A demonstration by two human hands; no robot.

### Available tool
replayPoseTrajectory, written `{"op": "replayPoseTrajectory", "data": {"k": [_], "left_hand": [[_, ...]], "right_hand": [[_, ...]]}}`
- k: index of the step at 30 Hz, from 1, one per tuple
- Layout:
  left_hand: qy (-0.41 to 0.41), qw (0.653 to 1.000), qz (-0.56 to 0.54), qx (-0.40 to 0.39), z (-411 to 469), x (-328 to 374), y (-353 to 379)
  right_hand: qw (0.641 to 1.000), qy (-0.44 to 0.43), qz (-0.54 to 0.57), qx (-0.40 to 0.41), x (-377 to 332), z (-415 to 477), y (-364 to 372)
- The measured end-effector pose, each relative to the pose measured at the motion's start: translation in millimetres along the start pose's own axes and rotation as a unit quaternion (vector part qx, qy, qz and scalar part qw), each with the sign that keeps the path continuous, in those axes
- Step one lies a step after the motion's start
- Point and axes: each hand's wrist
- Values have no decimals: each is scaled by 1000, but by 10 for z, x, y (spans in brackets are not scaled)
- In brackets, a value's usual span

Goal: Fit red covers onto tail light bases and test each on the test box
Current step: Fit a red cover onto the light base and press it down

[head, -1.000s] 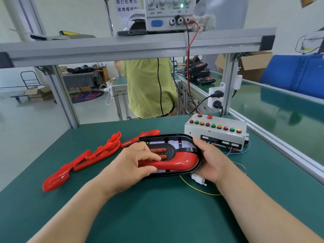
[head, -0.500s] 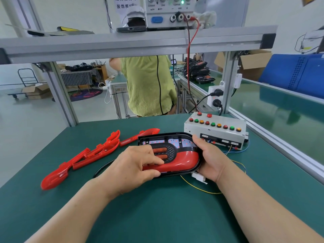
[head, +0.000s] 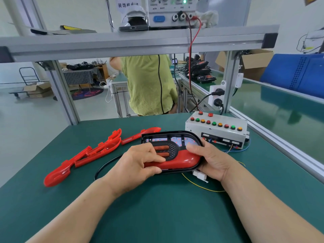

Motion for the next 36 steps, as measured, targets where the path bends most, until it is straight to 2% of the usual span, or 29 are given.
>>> {"op": "replayPoseTrajectory", "data": {"k": [4, 11, 13, 16, 21, 24, 30, 36], "left_hand": [[-6, 1000, -8, -3, 0, -14, 0], [4, 1000, 18, 19, -8, -45, 35], [-15, 1000, 11, 23, -3, -75, 12], [-90, 994, -51, 42, 30, -124, -78], [-270, 956, -93, 67, 99, -282, -211], [-342, 928, -147, 24, 85, -292, -179], [-385, 872, -297, -47, 76, -207, -97], [-398, 824, -398, -57, 57, -237, -103]], "right_hand": [[1000, -7, -22, 3, 4, 7, -14], [998, -11, -23, 60, 1, 15, 34], [998, -7, -22, 66, -2, 20, 35], [998, -4, -15, 65, -22, 16, 6], [997, -17, 23, 72, -70, 7, -54], [996, -28, 49, 69, -88, 5, -66], [996, -33, 45, 63, -75, 7, -37], [996, -30, 45, 77, -65, -1, -7]]}}
Point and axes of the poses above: each hand's wrist, its own z-axis towards the middle knuckle, its own y-axis out of the palm, x = y × z, and after that the axes turned 7 degrees about x, right-handed
